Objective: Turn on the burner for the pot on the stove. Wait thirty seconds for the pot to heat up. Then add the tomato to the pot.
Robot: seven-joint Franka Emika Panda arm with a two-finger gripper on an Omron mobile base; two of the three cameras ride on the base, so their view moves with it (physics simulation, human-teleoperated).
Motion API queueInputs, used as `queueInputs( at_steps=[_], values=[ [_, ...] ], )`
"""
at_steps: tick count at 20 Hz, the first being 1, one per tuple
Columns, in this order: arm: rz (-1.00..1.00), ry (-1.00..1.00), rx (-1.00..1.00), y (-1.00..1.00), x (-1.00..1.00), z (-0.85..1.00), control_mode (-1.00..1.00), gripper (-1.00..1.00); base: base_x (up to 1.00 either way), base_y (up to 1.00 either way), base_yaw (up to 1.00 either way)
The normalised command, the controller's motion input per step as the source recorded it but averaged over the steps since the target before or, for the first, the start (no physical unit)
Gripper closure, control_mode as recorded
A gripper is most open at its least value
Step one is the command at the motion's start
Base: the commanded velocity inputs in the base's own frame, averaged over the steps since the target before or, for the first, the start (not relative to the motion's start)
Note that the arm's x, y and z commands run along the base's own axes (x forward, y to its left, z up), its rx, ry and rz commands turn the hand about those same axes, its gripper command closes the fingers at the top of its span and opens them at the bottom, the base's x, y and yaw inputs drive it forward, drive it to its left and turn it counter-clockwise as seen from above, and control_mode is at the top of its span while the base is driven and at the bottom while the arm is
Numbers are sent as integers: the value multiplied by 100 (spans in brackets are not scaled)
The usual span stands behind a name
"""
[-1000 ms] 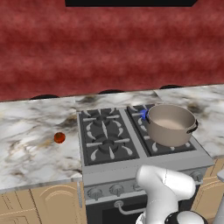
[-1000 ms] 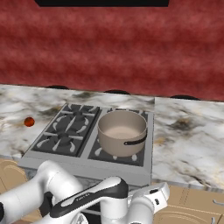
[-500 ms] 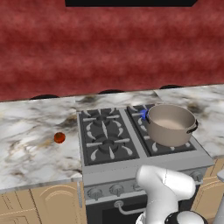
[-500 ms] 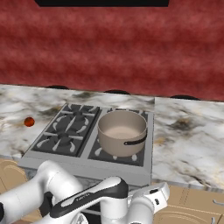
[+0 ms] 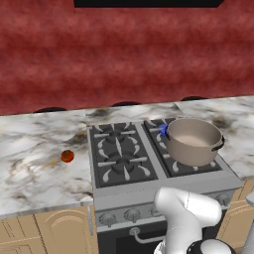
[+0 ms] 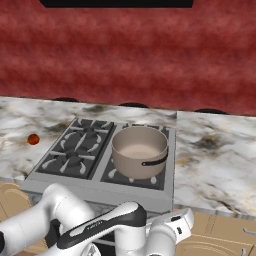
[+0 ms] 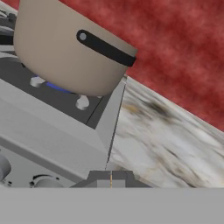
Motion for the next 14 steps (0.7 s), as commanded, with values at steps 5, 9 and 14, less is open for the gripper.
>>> queueInputs(
  at_steps=[5, 9, 14],
  values=[
    [0, 0, 0, 0, 0, 0, -100, 100, 0, 0, 0],
    [0, 0, 0, 0, 0, 0, -100, 100, 0, 0, 0],
    [0, 0, 0, 0, 0, 0, -100, 100, 0, 0, 0]
  ],
)
